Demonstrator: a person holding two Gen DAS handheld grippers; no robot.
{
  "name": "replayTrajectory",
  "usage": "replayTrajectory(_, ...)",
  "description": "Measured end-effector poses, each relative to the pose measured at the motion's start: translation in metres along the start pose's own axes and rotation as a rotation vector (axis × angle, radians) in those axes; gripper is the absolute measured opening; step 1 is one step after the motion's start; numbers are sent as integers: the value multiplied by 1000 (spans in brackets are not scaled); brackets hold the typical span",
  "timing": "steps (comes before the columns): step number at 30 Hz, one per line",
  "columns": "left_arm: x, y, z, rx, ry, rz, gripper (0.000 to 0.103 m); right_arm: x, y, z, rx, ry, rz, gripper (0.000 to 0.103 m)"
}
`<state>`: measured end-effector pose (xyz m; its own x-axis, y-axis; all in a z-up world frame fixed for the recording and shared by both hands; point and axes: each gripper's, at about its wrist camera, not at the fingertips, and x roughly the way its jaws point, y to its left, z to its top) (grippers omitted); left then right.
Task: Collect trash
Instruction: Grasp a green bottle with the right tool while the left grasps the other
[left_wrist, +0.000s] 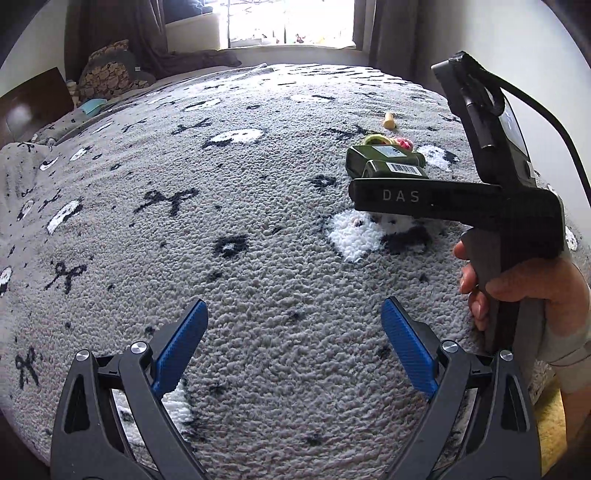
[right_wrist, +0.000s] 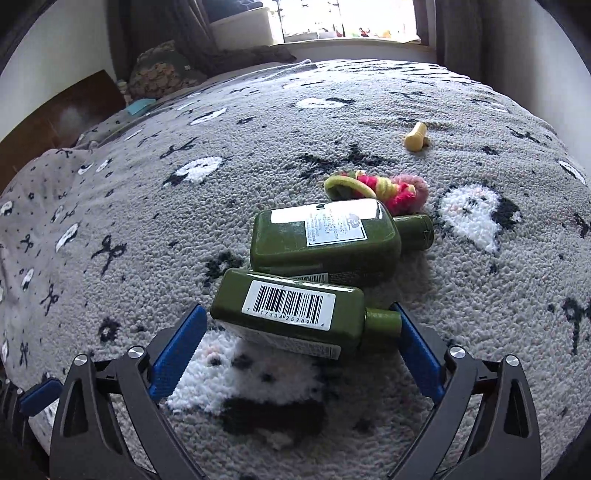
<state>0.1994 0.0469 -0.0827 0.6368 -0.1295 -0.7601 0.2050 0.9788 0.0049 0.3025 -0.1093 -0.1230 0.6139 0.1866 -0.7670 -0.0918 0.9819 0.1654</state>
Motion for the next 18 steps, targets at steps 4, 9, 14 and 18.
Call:
replayTrajectory(4,8,-2,7,11,1,6,89,-1,-9,1,-2,9,24,86)
replayTrajectory(9,23,-17,23,41,5,-7,89,-23,-32,7,4,-33,11,86)
replayTrajectory(14,49,-37,51,75,-9,-6,89,-52,-72,20,30,-80,-31,86)
replayTrajectory(18,71,-56,75,117,-36,-7,89,-65,-100,25,28,-92,-60,86)
